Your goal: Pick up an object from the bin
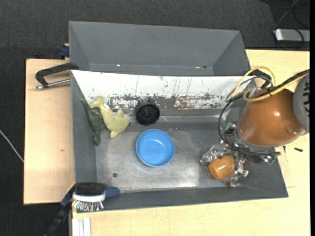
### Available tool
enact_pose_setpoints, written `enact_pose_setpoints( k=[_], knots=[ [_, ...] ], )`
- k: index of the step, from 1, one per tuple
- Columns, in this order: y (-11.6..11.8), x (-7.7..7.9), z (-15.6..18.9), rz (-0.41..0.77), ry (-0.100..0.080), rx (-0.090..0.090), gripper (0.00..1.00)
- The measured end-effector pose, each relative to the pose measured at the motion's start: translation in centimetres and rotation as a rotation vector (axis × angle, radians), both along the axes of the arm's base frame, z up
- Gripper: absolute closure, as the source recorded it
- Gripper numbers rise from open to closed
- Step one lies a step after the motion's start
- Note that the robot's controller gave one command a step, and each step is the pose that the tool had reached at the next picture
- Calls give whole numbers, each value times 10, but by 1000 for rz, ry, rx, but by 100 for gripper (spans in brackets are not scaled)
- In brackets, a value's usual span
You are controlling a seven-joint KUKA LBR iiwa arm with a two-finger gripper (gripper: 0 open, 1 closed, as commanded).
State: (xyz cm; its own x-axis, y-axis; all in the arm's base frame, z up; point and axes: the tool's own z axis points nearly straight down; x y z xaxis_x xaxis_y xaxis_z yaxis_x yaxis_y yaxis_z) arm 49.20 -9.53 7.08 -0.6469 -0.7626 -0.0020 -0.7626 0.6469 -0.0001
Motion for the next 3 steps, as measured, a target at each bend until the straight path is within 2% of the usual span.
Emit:
enact_pose_setpoints(
  k=[1,2,3],
  knots=[
    [0,1,1,-2,-1,-1,0],
    [1,2,1,-1,-4,0,100],
    [2,5,76,-4,-10,-2,100]
  ],
)
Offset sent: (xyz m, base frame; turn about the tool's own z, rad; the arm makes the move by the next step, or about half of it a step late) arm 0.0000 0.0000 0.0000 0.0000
